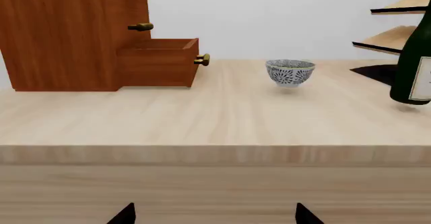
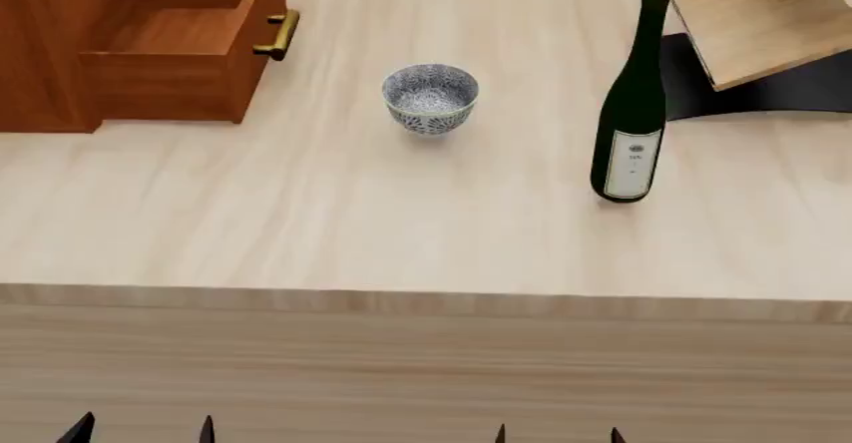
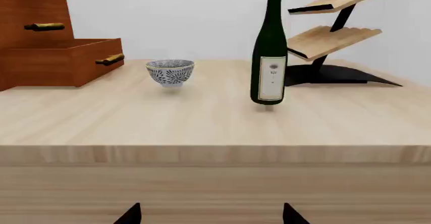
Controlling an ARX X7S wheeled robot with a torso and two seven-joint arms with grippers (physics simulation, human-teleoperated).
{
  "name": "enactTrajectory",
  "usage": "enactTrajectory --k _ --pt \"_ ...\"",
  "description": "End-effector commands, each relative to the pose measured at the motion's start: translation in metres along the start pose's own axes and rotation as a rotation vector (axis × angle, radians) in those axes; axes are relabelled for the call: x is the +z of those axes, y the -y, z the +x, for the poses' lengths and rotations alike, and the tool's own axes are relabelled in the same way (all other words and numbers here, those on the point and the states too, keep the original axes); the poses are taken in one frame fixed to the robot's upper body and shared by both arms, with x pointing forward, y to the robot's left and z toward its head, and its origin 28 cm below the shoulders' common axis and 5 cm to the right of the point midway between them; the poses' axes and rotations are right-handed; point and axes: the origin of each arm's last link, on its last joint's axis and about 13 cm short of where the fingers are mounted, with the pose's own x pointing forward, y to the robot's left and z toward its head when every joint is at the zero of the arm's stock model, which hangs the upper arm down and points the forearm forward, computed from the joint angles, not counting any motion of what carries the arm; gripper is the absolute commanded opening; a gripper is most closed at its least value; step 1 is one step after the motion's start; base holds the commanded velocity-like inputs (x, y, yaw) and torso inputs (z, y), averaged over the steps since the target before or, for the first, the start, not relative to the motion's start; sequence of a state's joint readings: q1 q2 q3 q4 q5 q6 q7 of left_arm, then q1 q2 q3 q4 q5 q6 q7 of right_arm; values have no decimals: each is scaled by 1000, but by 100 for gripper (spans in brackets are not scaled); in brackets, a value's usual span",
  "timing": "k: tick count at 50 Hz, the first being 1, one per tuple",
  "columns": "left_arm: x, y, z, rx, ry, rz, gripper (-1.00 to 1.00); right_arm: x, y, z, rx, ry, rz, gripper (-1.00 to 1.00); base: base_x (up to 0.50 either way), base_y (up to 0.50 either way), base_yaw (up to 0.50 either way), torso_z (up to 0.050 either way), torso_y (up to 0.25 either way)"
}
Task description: Put the bowl in the bottom drawer of the cabinet.
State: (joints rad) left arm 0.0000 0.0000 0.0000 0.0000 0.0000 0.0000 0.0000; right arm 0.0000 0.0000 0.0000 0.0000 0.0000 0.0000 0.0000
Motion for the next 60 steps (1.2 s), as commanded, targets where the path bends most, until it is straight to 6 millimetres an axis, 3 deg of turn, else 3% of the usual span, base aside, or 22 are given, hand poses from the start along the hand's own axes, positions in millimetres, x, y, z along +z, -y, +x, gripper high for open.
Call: enactTrajectory --k 1,15,38,60 --pt "0 0 0 0 0 10 100 0 0 0 0 0 -9 100 0 0 0 0 0" --pt "1 0 -3 25 10 29 100 1 -1 -3 -14 -8 -9 100 0 0 0 0 0" --pt "5 0 -6 18 6 16 100 8 -1 -6 -38 26 -25 100 0 0 0 49 36" --pt "10 0 -8 11 12 21 100 16 -3 -6 -38 39 -50 100 0 490 0 50 38"
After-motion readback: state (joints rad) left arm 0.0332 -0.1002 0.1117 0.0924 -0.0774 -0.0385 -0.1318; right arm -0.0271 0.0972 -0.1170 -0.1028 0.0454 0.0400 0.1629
